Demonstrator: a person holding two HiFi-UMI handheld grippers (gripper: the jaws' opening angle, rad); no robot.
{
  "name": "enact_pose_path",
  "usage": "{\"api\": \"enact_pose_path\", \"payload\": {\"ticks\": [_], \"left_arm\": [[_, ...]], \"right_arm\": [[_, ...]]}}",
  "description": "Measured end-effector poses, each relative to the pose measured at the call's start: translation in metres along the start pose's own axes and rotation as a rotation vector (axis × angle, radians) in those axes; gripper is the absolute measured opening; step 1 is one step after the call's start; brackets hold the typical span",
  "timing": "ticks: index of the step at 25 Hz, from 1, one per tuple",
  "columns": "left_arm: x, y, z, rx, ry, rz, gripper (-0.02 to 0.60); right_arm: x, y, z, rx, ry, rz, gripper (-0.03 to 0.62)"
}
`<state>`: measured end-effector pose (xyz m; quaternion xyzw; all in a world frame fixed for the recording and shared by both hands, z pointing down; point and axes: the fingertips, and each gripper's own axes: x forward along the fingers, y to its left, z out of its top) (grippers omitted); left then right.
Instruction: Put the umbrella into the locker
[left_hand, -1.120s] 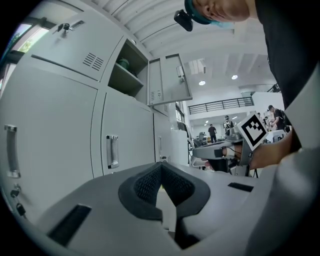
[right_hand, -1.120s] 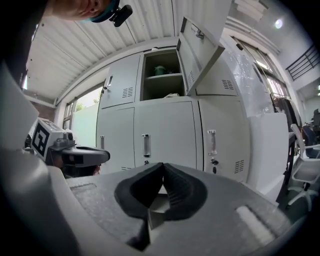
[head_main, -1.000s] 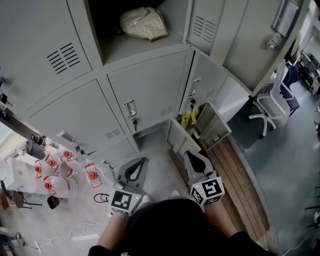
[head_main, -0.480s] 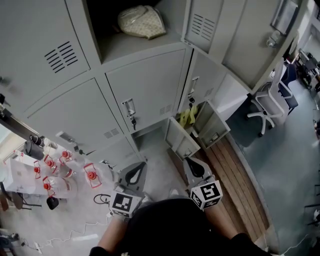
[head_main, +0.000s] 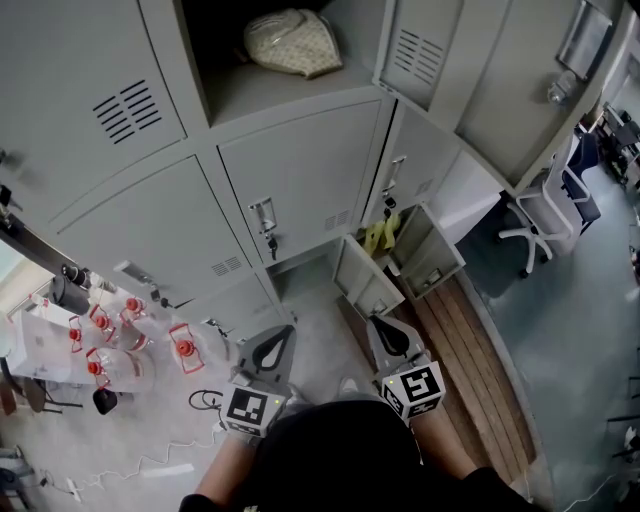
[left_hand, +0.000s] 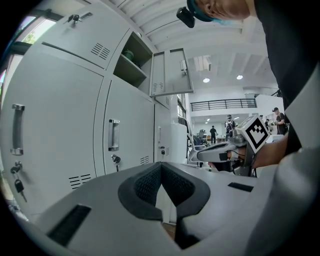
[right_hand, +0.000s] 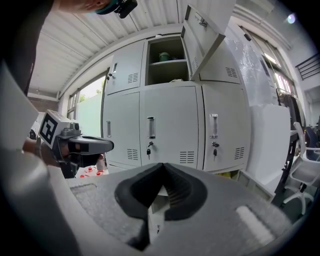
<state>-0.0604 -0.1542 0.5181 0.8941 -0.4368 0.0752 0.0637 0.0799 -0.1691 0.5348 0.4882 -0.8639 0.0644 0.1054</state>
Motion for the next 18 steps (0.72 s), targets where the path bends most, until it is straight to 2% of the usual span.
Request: {"api": "enact_pose_path", "payload": {"ticks": [12, 18], "left_arm": [[0.004, 0.01, -0.007, 0.088, -0.017, 0.006, 0.009], [0.007, 0.015, -0.005, 0.086, -0.018, 0.02, 0.009]], "right_arm": [[0.008, -0.003, 0.005, 0.003, 0.0, 0.027, -0.003], [0.015, -0.002, 0.012, -0.014, -0.007, 0.047, -0.003]]}}
